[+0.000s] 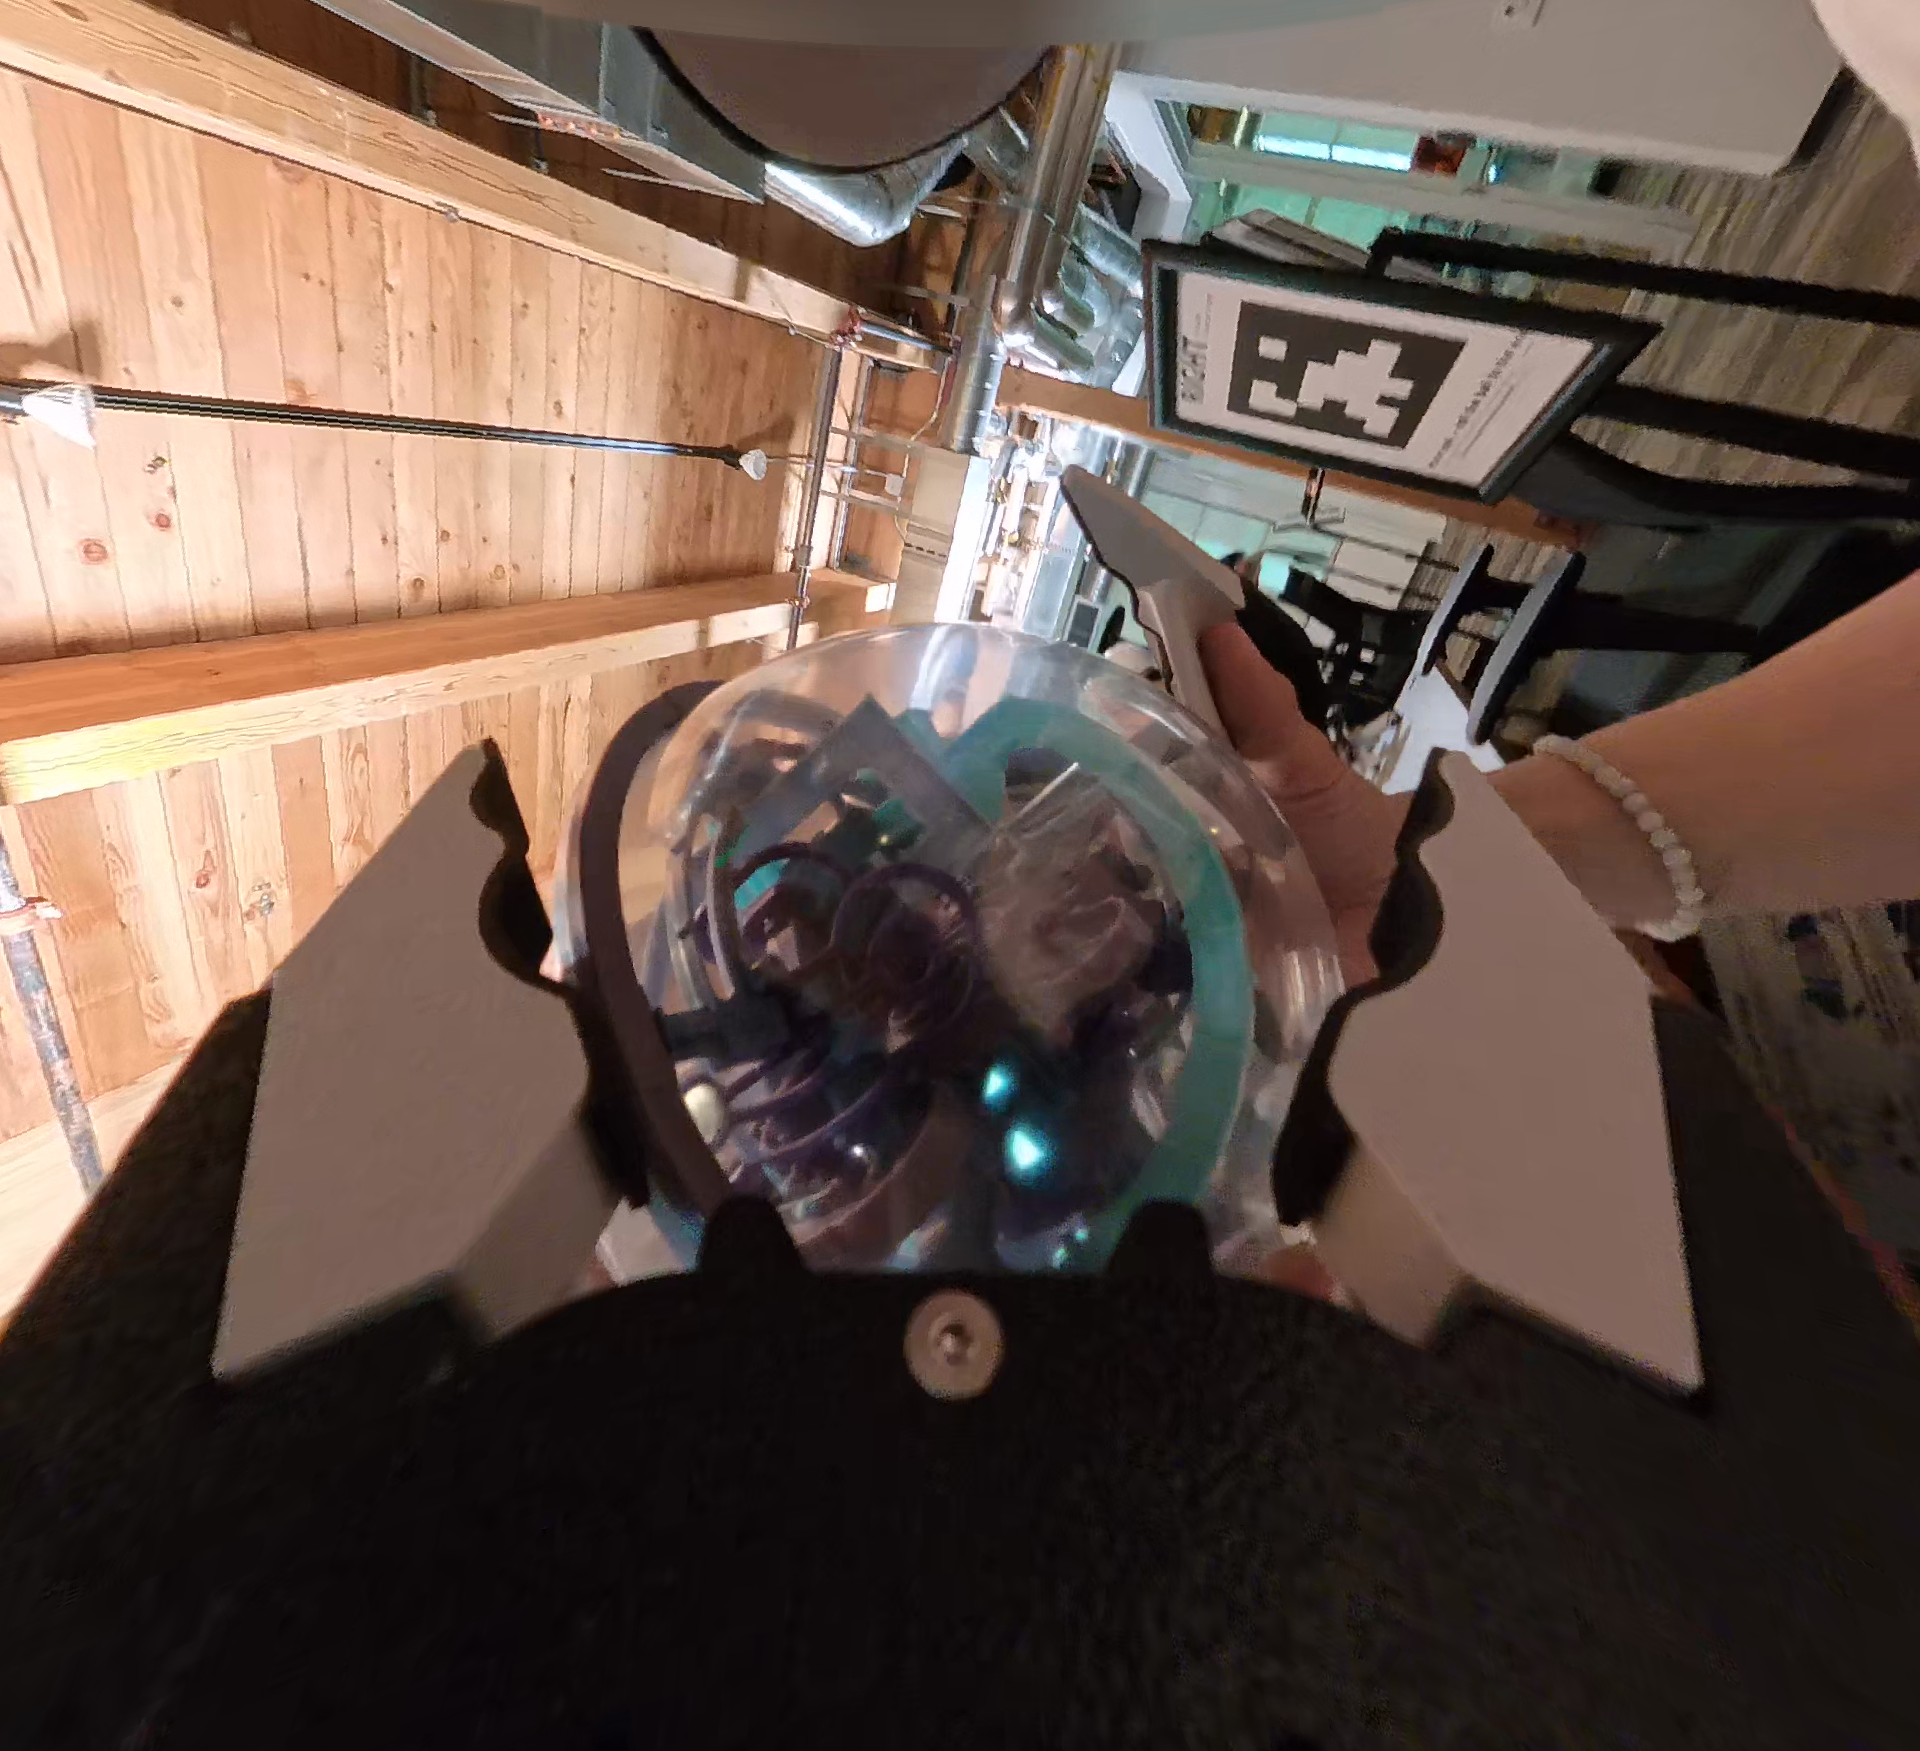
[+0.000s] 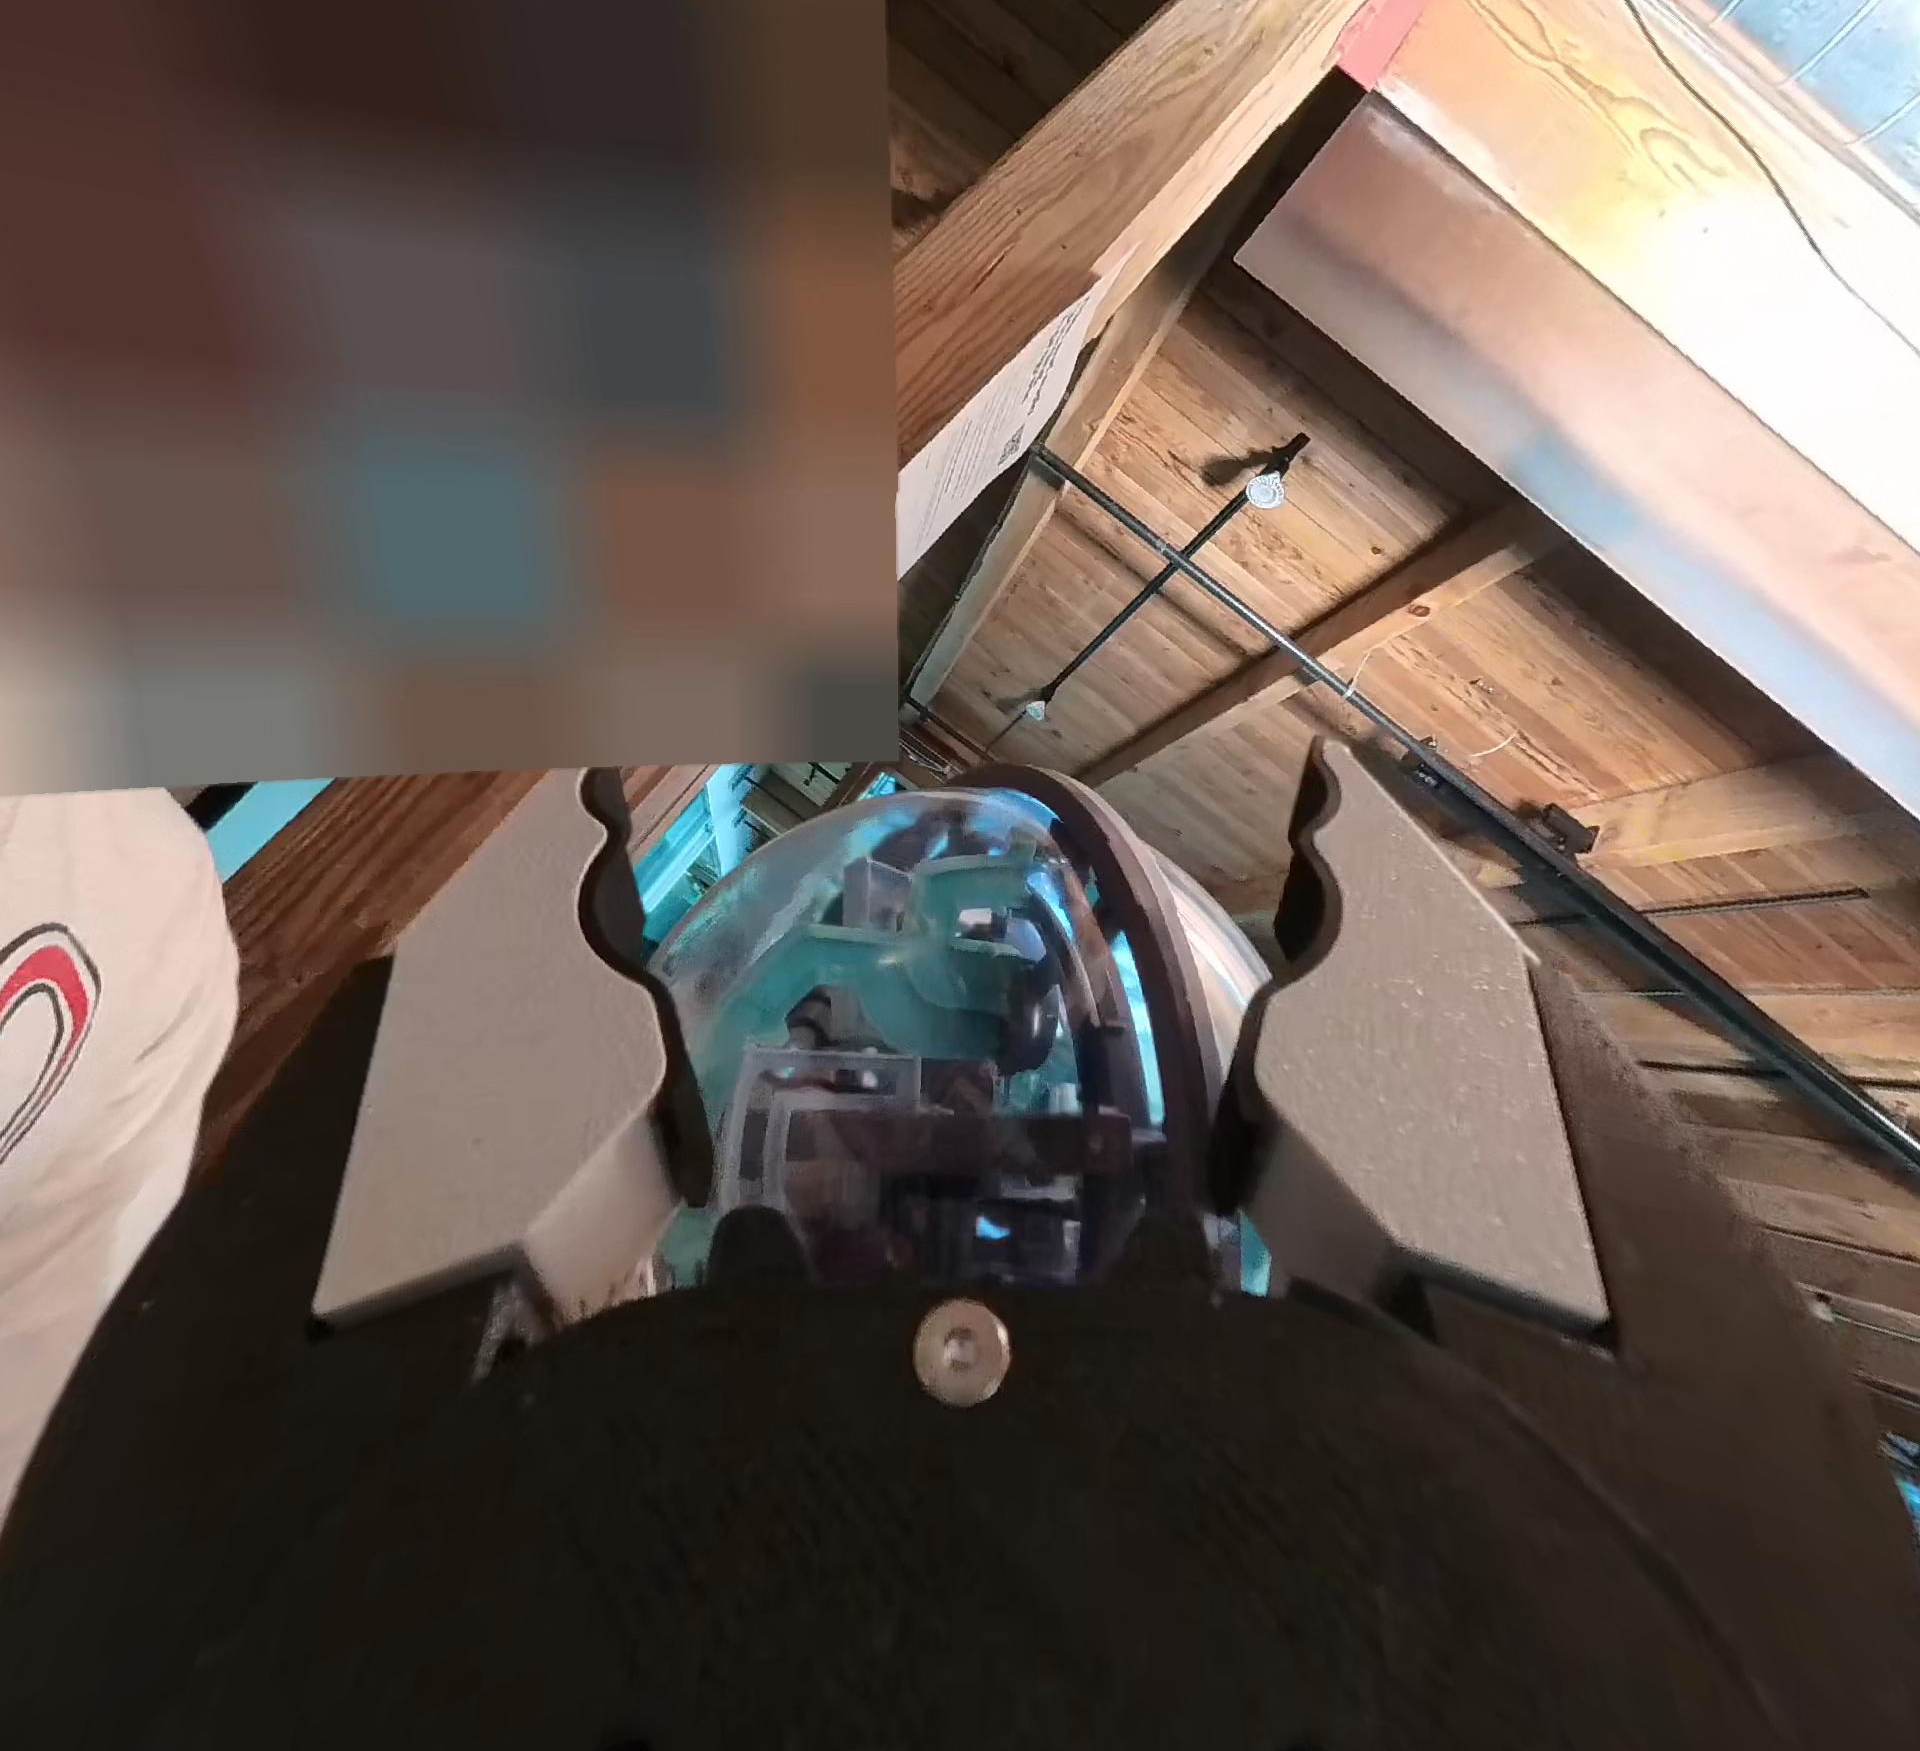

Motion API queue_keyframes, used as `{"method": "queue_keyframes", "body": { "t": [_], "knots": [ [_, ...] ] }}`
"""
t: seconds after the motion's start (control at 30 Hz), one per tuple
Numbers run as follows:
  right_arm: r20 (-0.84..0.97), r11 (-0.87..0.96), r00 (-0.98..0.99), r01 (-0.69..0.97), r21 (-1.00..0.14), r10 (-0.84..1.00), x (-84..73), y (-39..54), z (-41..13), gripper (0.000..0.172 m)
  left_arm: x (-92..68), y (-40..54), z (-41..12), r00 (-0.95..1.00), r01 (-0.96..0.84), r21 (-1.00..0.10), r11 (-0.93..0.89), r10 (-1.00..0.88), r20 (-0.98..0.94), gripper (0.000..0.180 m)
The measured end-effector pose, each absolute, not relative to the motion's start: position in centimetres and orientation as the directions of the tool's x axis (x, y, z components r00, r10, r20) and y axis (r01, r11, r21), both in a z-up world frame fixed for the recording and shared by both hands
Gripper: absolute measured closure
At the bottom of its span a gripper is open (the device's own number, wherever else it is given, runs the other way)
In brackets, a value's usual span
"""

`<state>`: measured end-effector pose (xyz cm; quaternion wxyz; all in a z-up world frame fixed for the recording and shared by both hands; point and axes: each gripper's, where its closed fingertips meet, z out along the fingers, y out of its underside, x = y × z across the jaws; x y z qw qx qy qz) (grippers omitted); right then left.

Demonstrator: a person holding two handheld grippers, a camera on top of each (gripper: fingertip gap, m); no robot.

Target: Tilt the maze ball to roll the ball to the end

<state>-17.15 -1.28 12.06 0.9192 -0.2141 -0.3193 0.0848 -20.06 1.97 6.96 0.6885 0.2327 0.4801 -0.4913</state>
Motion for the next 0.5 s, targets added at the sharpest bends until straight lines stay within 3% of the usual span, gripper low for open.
{"method": "queue_keyframes", "body": {
  "t": [0.2, 0.5],
  "knots": [
    [0.564, 0.892, 0.774, -0.001, -0.452, 0.287, -17.4, -1.1, 11.5, 0.044, -19.6, 1.7, 6.2, 0.118, 0.864, -0.094, 0.494, -0.381, -0.917, 0.023],
    [0.511, 0.879, 0.806, -0.023, -0.477, 0.298, -16.4, -0.4, 11.5, 0.046, -18.9, 2.2, 6.1, 0.079, 0.859, -0.138, 0.492, -0.395, -0.915, 0.023]
  ]
}}
